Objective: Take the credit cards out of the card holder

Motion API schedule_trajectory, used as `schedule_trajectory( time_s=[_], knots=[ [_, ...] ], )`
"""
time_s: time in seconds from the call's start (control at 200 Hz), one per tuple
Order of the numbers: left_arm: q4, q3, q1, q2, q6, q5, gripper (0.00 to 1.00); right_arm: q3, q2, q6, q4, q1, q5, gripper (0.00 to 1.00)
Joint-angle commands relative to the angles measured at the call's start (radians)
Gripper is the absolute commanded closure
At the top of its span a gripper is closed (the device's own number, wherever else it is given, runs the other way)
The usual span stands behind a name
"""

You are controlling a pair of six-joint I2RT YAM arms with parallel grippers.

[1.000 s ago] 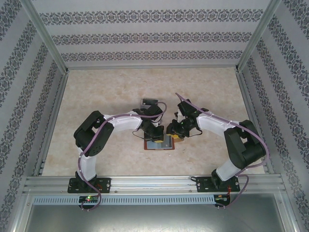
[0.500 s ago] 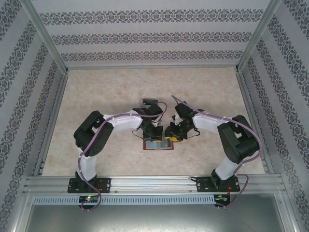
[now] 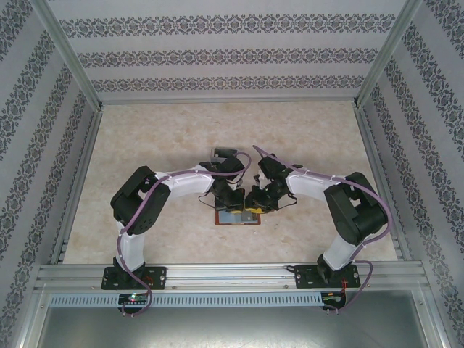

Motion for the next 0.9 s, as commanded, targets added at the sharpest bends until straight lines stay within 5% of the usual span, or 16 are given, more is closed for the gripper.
schedule_trajectory(
  time_s=[0.0,0.325,0.894],
  knots=[
    [-0.016,-0.028,-0.003,0.003,0.001,-0.018,1.0,0.025,0.024,-0.023,-0.022,0.011,0.018,0.7],
    [-0.014,-0.032,-0.003,0.003,0.003,-0.016,1.0,0.043,0.004,-0.052,-0.098,0.026,0.115,0.69],
    [0.016,-0.039,-0.003,0.0,-0.013,0.008,1.0,0.05,0.014,-0.018,-0.037,0.06,0.033,0.76]
  ],
)
